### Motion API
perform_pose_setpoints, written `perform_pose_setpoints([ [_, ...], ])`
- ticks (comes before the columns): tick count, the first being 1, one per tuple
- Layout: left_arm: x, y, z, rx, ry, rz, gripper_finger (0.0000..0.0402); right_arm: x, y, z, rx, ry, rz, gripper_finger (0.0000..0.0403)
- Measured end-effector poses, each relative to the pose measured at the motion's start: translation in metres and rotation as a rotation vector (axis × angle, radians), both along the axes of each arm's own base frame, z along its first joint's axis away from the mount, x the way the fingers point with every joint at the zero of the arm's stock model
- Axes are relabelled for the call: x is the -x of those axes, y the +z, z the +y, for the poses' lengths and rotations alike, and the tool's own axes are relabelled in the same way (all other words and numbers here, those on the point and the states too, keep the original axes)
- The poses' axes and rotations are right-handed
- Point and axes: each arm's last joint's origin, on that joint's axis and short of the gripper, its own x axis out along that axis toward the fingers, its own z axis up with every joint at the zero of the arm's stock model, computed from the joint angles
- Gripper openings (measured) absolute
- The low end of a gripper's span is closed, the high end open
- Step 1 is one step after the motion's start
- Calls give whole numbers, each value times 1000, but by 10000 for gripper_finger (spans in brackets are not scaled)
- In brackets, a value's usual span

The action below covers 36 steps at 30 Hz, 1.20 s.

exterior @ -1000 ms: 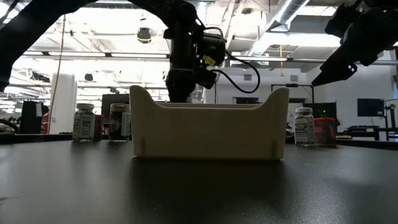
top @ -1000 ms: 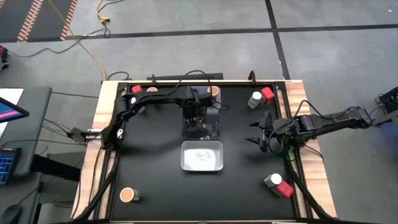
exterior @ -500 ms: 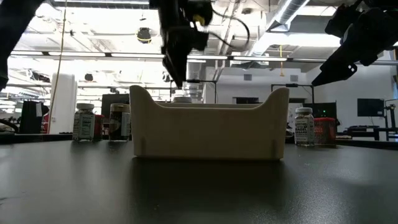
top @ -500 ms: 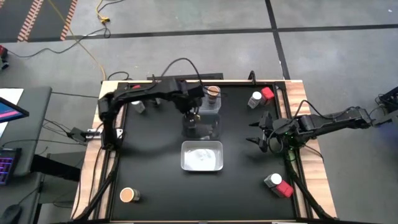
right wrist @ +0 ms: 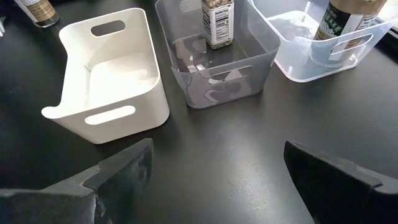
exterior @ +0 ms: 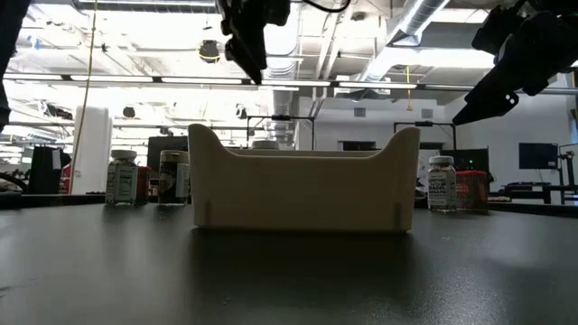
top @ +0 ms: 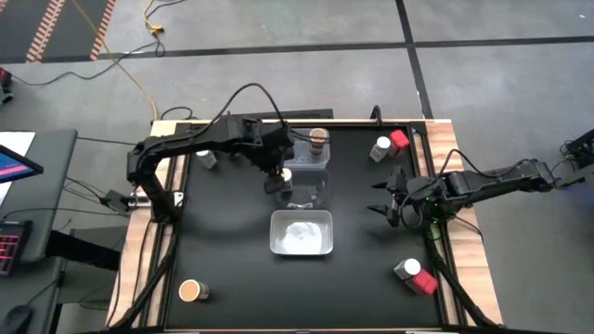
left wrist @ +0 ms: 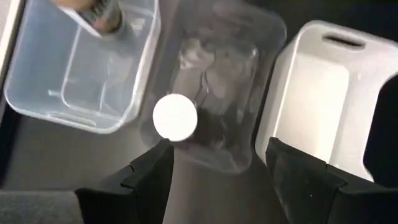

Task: Sort spices by type
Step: Put the bottom right red seasoning can into the white bin

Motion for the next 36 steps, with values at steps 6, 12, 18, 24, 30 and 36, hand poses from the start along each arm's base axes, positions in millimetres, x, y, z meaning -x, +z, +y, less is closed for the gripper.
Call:
perform_pose_setpoints([
  [6,0,-1,-5,2,-16,15,243,0,0,0,29,18,7,388],
  [12,-2,0,-6,14,53,-13,243,0,0,0,33,20,7,388],
  [18,-16,-6,-38,-17,-61,-146,243,0,0,0,71,39,14,388],
  [24,7,-25,-62,-28,-13,-322,242,0,0,0,72,40,14,388],
  [30,59,-39,-78,-15,11,-541,242,-2,2,0,72,39,-9,388],
  [36,111,-59,-83,-104,-43,-617,242,-11,11,0,83,40,-119,388],
])
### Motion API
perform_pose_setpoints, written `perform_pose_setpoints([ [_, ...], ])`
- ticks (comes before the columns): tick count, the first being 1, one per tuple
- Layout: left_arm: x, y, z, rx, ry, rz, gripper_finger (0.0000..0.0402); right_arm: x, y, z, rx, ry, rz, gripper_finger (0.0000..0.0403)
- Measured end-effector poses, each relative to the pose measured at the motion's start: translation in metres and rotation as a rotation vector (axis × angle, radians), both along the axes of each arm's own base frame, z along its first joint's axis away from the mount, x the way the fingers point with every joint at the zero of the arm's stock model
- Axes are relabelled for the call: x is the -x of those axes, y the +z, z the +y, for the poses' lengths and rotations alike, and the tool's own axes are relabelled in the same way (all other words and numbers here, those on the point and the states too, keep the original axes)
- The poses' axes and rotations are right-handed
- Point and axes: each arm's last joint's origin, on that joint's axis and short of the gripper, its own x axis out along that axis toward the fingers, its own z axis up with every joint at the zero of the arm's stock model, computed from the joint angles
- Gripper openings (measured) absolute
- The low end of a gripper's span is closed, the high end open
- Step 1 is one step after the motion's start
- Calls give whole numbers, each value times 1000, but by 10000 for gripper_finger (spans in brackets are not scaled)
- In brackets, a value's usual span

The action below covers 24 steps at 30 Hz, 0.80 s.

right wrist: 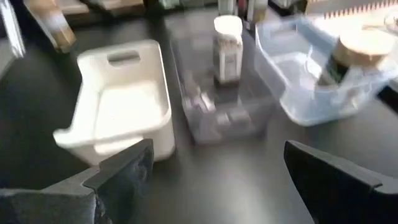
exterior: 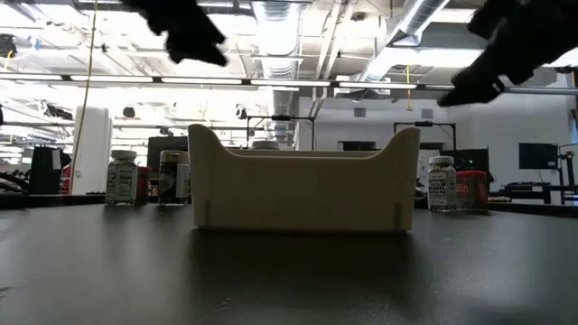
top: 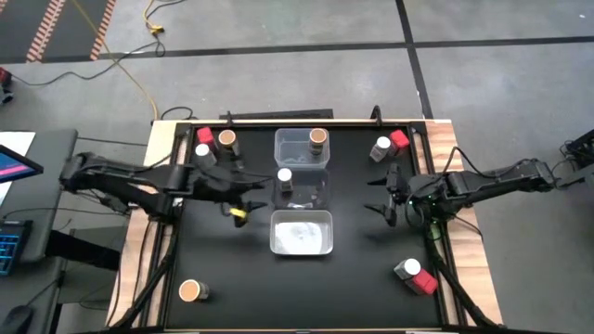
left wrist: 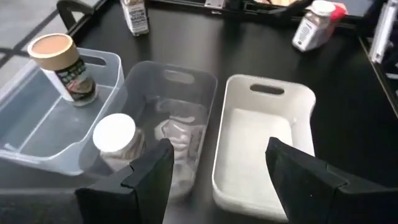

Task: Sort spices by type
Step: Put the bottom right red seasoning can into the white bin

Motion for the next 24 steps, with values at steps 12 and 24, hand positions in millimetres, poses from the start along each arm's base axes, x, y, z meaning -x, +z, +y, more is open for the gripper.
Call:
perform_pose_setpoints([
  [12,71,-23,6,24,38,-152,242,-61,36,-7,-6,-76,16,388],
  [24,90,-35,8,29,40,-183,242,-84,78,-5,-278,-245,651,388],
])
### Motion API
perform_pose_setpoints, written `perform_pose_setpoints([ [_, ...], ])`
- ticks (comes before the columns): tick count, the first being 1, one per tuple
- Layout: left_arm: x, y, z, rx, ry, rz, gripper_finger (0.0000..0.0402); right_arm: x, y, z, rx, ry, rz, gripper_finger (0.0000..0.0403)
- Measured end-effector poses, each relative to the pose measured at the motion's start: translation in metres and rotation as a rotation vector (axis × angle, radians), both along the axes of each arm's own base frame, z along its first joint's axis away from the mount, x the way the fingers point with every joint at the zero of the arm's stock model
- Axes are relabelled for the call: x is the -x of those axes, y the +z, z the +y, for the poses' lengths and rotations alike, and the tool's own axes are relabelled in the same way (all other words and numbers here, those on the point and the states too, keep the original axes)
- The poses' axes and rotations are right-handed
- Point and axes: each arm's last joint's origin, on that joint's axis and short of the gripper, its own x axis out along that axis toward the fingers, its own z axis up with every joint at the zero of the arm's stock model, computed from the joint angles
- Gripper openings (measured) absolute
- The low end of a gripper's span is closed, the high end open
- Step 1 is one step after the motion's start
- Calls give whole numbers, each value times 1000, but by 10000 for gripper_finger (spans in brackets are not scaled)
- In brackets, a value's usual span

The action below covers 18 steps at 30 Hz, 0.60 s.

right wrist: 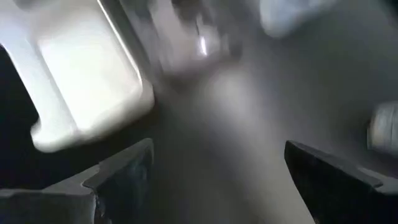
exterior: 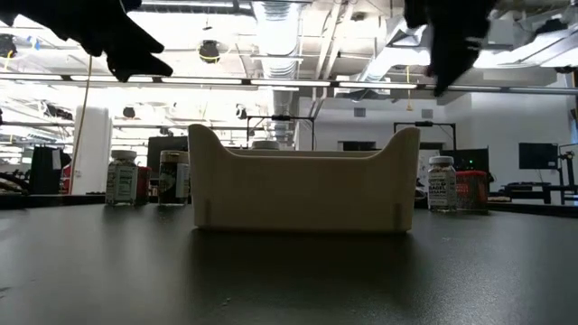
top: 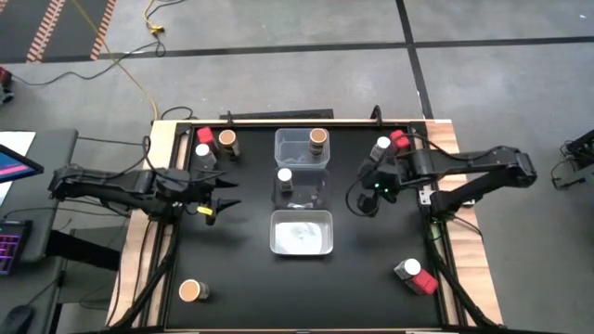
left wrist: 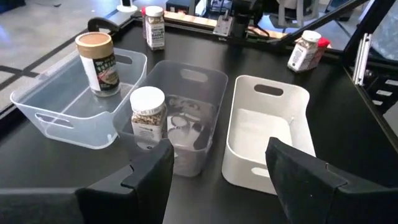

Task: Sort spices by type
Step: Put the bottom right red seasoning can into the white bin

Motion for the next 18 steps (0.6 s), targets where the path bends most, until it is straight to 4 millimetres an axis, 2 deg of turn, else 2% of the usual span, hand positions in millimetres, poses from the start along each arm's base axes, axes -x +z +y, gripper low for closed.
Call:
perform_pose_setpoints([
  [4,-1,-5,0,-2,0,20,242,11,-5,8,-126,-76,199,388],
  [7,-1,-5,0,-1,0,18,242,22,-6,21,-165,-122,282,388],
  [18,-1,-5,0,-1,-1,17,242,57,3,76,-238,-263,276,374],
])
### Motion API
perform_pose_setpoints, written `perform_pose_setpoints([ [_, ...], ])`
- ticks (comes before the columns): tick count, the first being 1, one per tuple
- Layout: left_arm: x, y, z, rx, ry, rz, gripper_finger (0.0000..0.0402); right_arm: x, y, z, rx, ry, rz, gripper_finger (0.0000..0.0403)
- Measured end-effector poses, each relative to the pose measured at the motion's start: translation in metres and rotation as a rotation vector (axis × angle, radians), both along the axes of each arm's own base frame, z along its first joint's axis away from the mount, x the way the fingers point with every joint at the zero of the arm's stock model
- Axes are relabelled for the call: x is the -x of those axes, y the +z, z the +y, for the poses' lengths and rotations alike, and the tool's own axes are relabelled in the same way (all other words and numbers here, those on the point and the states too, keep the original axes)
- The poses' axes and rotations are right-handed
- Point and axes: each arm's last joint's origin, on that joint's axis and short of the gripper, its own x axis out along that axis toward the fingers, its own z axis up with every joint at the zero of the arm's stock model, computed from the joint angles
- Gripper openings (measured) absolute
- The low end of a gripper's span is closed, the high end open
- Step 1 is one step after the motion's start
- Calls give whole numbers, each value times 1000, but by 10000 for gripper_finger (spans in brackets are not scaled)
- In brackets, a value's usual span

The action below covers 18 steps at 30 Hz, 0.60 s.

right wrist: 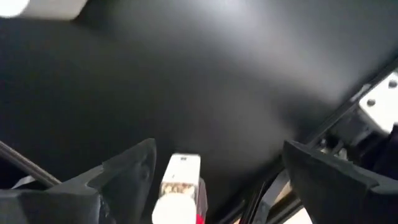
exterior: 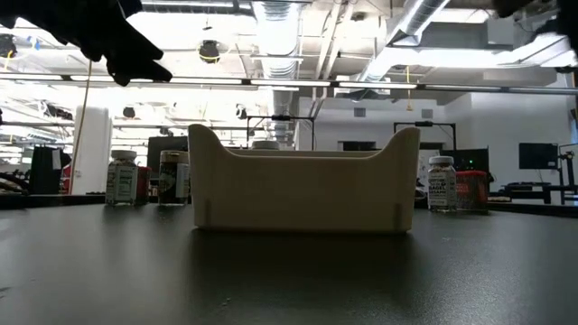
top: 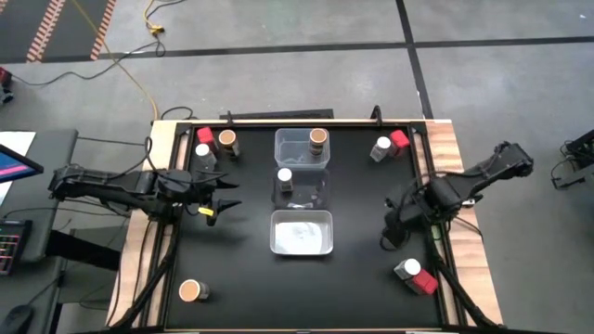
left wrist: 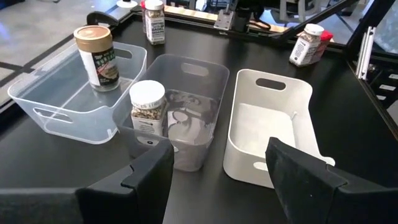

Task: Sort spices by type
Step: Put the bottom right red seasoning can into the white bin

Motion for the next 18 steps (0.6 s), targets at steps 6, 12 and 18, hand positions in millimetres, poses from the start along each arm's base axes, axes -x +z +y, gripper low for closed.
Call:
perform_pose_setpoints([
  [6,0,0,0,0,0,0,242,12,0,21,-31,7,11,374],
  [12,0,0,0,0,0,-1,242,26,0,40,-65,43,25,374],
  [18,0,0,0,3,1,-1,242,43,0,57,-93,54,52,374],
])
